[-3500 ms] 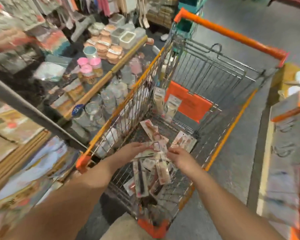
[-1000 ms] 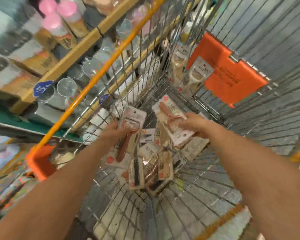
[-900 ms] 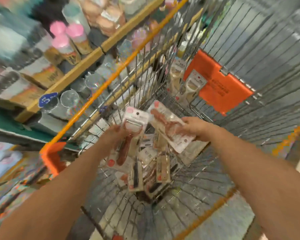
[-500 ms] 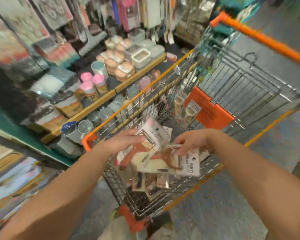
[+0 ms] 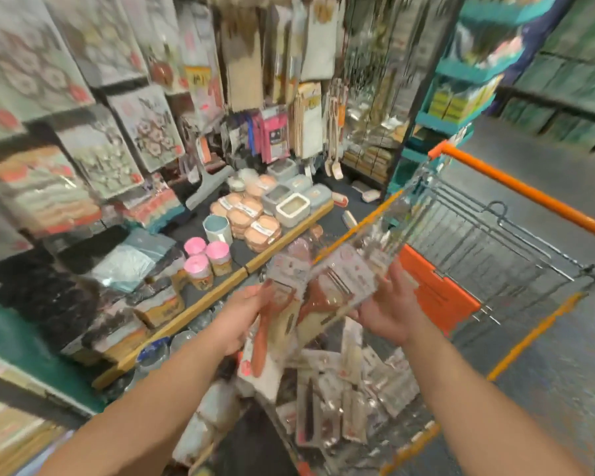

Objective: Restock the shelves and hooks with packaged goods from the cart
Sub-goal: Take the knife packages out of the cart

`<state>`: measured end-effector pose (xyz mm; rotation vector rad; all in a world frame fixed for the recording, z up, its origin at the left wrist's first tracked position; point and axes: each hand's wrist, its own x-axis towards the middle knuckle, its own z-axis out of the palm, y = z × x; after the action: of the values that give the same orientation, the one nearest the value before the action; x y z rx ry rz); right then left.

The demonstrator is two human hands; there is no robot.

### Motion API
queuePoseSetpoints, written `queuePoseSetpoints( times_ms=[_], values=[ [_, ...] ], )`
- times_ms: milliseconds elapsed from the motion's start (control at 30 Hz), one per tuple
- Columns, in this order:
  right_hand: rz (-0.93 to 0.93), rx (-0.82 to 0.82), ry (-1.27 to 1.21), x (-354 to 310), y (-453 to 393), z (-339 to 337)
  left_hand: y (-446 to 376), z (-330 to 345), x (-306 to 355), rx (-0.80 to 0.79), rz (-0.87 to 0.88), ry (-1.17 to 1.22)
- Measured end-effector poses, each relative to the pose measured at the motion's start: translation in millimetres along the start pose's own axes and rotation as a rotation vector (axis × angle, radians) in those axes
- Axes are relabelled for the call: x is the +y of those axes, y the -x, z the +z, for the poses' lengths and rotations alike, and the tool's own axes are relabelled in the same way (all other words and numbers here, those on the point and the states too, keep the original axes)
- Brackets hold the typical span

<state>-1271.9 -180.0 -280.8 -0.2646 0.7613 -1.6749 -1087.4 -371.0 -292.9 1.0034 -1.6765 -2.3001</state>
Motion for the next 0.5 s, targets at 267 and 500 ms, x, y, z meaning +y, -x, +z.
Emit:
queuePoseSetpoints(
  times_ms=[267,500],
  values=[
    [-0.244,0.219,0.592,23.5,-177.3,164.0,-14.7,-115.7,142.7,0.166,0.291,0.24],
    [-0.398,0.277,0.642,13.9,-250.9,243.1,-11.4,-192.3,196.3,0.453,0.413,0.144]
  ],
)
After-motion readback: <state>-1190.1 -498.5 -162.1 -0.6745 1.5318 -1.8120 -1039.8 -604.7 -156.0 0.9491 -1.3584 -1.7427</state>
